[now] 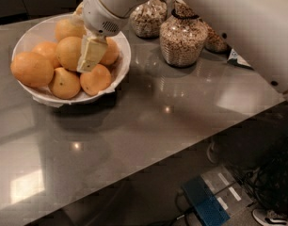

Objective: Pick orange from white bowl

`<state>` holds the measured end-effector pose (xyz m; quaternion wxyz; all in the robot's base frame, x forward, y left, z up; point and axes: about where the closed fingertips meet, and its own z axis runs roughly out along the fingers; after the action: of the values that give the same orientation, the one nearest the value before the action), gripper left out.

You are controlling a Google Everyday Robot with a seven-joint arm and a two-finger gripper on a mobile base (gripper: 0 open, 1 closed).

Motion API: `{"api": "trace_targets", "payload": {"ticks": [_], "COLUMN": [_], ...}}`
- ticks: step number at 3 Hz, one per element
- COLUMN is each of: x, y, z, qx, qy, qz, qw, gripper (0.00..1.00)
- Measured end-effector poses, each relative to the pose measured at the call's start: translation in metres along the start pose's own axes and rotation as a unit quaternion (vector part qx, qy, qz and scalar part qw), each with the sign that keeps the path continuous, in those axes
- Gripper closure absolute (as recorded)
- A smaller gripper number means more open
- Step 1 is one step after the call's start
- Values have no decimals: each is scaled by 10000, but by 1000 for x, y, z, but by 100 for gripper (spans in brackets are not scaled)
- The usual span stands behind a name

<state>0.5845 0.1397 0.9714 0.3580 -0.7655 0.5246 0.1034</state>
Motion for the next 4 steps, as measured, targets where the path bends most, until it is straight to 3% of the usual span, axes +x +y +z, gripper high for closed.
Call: {"api": "trace_targets", "payload": {"ticks": [2, 4], "x": [10, 9], "y": [-16, -16], "z": [20, 21], "qx": [30, 26], "qy": [-44, -47], "qz": [61, 61], "qw": [10000, 10000], "gripper": [31, 25]}}
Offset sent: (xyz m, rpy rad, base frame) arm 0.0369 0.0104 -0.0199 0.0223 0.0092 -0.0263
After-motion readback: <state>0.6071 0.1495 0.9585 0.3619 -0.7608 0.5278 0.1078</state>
